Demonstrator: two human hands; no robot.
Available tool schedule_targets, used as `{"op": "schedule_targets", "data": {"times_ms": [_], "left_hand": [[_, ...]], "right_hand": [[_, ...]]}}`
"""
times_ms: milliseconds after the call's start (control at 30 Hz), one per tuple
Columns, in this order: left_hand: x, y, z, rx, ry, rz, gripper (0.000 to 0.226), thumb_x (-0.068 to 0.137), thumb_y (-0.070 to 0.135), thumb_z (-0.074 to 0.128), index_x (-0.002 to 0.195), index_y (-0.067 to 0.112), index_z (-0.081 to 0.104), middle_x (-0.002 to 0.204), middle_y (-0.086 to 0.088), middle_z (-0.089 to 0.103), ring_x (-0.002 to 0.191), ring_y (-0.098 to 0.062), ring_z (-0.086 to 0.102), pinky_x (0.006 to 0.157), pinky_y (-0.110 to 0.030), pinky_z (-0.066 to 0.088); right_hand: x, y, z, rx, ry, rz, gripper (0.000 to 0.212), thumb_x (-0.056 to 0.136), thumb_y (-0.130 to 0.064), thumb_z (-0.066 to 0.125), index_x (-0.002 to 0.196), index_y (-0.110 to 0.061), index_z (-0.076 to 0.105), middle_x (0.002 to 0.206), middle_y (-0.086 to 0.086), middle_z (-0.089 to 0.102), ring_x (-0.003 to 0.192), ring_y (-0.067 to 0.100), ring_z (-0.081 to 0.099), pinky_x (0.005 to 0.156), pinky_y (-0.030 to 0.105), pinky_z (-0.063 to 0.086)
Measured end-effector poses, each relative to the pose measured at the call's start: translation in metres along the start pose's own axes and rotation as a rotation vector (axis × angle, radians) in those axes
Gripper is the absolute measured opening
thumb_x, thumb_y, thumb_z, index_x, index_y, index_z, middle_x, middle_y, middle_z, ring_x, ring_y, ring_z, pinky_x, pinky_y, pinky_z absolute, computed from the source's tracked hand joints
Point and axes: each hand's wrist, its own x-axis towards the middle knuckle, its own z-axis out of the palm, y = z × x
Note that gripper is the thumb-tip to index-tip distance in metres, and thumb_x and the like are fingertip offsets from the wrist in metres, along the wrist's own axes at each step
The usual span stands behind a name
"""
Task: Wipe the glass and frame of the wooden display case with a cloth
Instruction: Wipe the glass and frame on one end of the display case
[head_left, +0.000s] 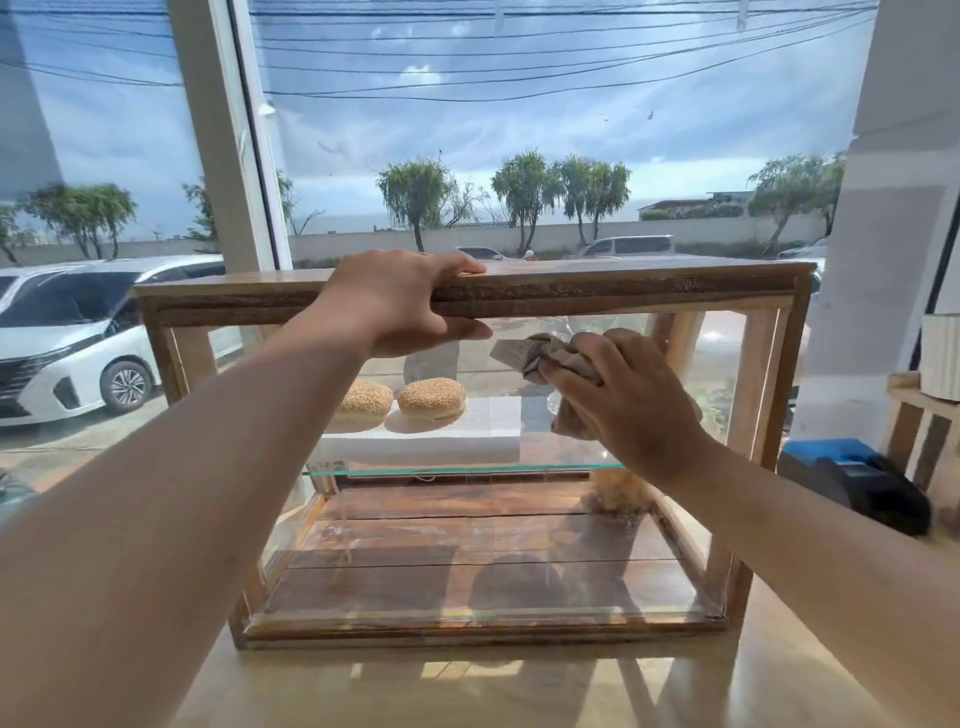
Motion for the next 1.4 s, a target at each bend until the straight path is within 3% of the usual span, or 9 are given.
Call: {"op": "schedule_targets", "data": {"times_ms": [233,300,400,500,567,833,1100,1200,1400], "left_hand": [[-0.001,0.0,-0.001,-0.016,-0.005,-0.013,0.072,0.068,0.09,0.042,0.133,0.059,0.034,0.113,0.011,0.065,0.099,-0.02,0.059,0.069,-0.031,0.041],[-0.001,0.0,-0.001,-0.012,0.0,-0.014,0.072,0.069,0.089,0.043,0.133,0.059,0.034,0.114,0.01,0.065,0.1,-0.021,0.059,0.07,-0.031,0.041],[-0.001,0.0,-0.001,-0.01,0.004,-0.013,0.072,0.069,0.089,0.043,0.134,0.059,0.034,0.115,0.009,0.065,0.101,-0.021,0.059,0.072,-0.032,0.041],[-0.001,0.0,-0.001,-0.013,0.008,-0.015,0.073,0.068,0.089,0.044,0.134,0.058,0.035,0.114,0.007,0.065,0.1,-0.022,0.059,0.07,-0.031,0.039],[-0.001,0.001,-0.001,-0.011,0.012,-0.01,0.072,0.069,0.089,0.043,0.133,0.058,0.035,0.113,0.008,0.065,0.098,-0.022,0.059,0.07,-0.031,0.039],[-0.002,0.001,-0.002,-0.014,0.004,-0.022,0.072,0.069,0.089,0.043,0.133,0.059,0.034,0.112,0.01,0.066,0.096,-0.019,0.059,0.068,-0.03,0.039],[0.0,-0.001,0.0,-0.002,-0.006,-0.031,0.074,0.065,0.093,0.039,0.132,0.061,0.032,0.114,0.009,0.065,0.098,-0.019,0.059,0.07,-0.031,0.039],[0.0,0.0,-0.001,-0.001,-0.01,-0.034,0.073,0.067,0.092,0.039,0.132,0.061,0.033,0.112,0.009,0.065,0.09,-0.016,0.054,0.07,-0.031,0.038],[-0.001,0.001,-0.001,-0.01,-0.018,-0.044,0.073,0.067,0.091,0.041,0.133,0.06,0.033,0.115,0.008,0.064,0.095,-0.018,0.057,0.069,-0.03,0.038]], "right_hand": [[-0.087,-0.068,0.02,0.117,-0.171,-0.155,0.025,0.084,-0.024,0.069,0.107,-0.023,0.059,0.112,0.005,0.059,0.093,0.027,0.055,0.075,0.038,0.051],[-0.112,-0.081,0.022,0.161,-0.165,-0.175,0.009,0.089,-0.021,0.066,0.095,-0.026,0.06,0.101,0.001,0.068,0.086,0.024,0.059,0.069,0.034,0.053],[-0.13,-0.084,0.017,0.166,-0.178,-0.217,0.023,0.075,-0.014,0.08,0.075,-0.028,0.063,0.089,-0.004,0.071,0.076,0.02,0.066,0.063,0.029,0.052],[-0.113,-0.058,0.003,0.081,-0.23,-0.242,0.024,0.08,-0.02,0.07,0.102,-0.025,0.063,0.108,0.002,0.062,0.09,0.024,0.061,0.078,0.035,0.049],[-0.079,-0.025,-0.002,0.049,-0.136,-0.094,0.031,0.087,-0.022,0.058,0.118,-0.021,0.057,0.114,0.008,0.057,0.095,0.03,0.055,0.083,0.039,0.046],[-0.029,-0.017,0.011,-0.021,0.023,0.115,0.035,0.085,-0.013,0.072,0.118,-0.012,0.059,0.116,0.017,0.056,0.1,0.036,0.05,0.085,0.046,0.045],[-0.131,-0.095,0.038,0.168,-0.079,-0.04,0.032,0.079,-0.027,0.069,0.109,-0.02,0.061,0.116,0.007,0.055,0.096,0.03,0.053,0.079,0.043,0.05],[-0.168,-0.102,0.036,0.196,-0.143,-0.106,0.034,0.084,-0.028,0.068,0.118,-0.024,0.065,0.119,0.003,0.058,0.103,0.026,0.055,0.092,0.039,0.047],[-0.193,-0.072,0.015,0.156,-0.212,-0.252,0.031,0.096,-0.013,0.057,0.124,-0.026,0.061,0.125,0.002,0.058,0.109,0.024,0.056,0.096,0.039,0.049]]}}
